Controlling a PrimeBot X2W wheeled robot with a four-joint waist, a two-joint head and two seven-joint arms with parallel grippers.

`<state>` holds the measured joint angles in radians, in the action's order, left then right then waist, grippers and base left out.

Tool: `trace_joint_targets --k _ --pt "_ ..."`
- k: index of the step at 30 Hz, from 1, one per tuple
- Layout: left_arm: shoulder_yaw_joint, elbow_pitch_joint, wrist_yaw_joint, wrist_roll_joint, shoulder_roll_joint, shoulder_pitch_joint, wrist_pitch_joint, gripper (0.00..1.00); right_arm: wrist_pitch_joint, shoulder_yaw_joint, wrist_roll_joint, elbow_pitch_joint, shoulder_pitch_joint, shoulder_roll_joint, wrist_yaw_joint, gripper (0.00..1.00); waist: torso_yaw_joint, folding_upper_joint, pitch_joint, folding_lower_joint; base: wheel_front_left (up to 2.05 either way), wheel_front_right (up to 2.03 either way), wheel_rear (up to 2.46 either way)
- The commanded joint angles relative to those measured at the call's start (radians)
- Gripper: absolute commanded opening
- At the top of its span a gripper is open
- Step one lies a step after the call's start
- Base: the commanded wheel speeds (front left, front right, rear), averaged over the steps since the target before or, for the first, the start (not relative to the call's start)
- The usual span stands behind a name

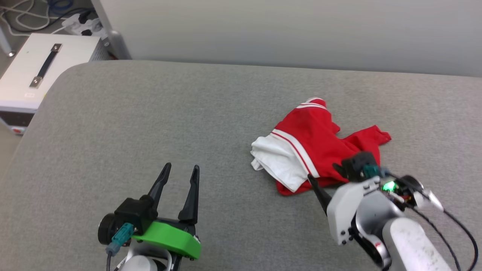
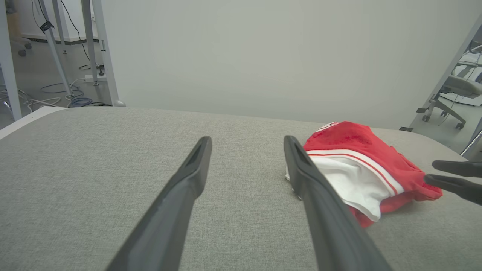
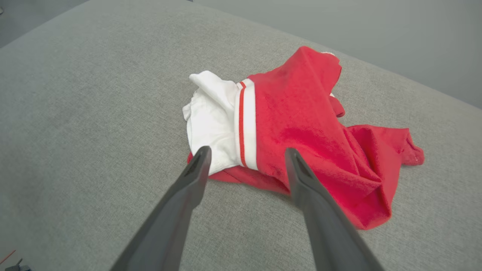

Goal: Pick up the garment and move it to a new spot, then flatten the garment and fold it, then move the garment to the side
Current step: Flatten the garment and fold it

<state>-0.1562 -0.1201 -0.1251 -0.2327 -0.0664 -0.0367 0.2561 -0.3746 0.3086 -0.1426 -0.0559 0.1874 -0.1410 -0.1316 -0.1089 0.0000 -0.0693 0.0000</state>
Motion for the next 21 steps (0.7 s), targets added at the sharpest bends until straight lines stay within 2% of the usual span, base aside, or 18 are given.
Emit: trace_joint_targets --k 1,4,8,14,21 --pt "-0.004 -0.001 -0.005 0.005 0.004 -0.028 0.006 1.00 -0.070 0.007 -0.017 0.006 0.040 -0.017 0.001 1.00 -0.043 0.0000 -0.037 0.0000 0.00 0.00 0.00" --pt "-0.014 -0.003 -0.005 0.000 0.007 -0.047 0.006 1.00 -0.222 0.000 -0.044 0.001 0.106 -0.038 0.001 1.00 -0.080 0.0000 -0.063 0.0000 0.00 0.00 0.00" --pt "-0.023 -0.005 -0.005 -0.007 0.011 -0.062 0.006 1.00 -0.331 -0.012 -0.036 -0.024 0.170 -0.060 0.001 1.00 -0.126 0.0000 -0.094 0.0000 0.00 0.00 0.00" --pt "-0.021 -0.012 -0.005 -0.014 0.014 -0.074 0.006 1.00 -0.369 -0.025 -0.017 -0.066 0.205 -0.063 0.001 1.00 -0.172 0.0000 -0.119 0.0000 0.00 0.00 0.00" --pt "-0.020 -0.016 -0.005 -0.015 0.015 -0.080 0.006 1.00 -0.354 -0.023 -0.006 -0.106 0.205 -0.058 0.001 1.00 -0.181 0.0000 -0.130 0.0000 0.00 0.00 0.00"
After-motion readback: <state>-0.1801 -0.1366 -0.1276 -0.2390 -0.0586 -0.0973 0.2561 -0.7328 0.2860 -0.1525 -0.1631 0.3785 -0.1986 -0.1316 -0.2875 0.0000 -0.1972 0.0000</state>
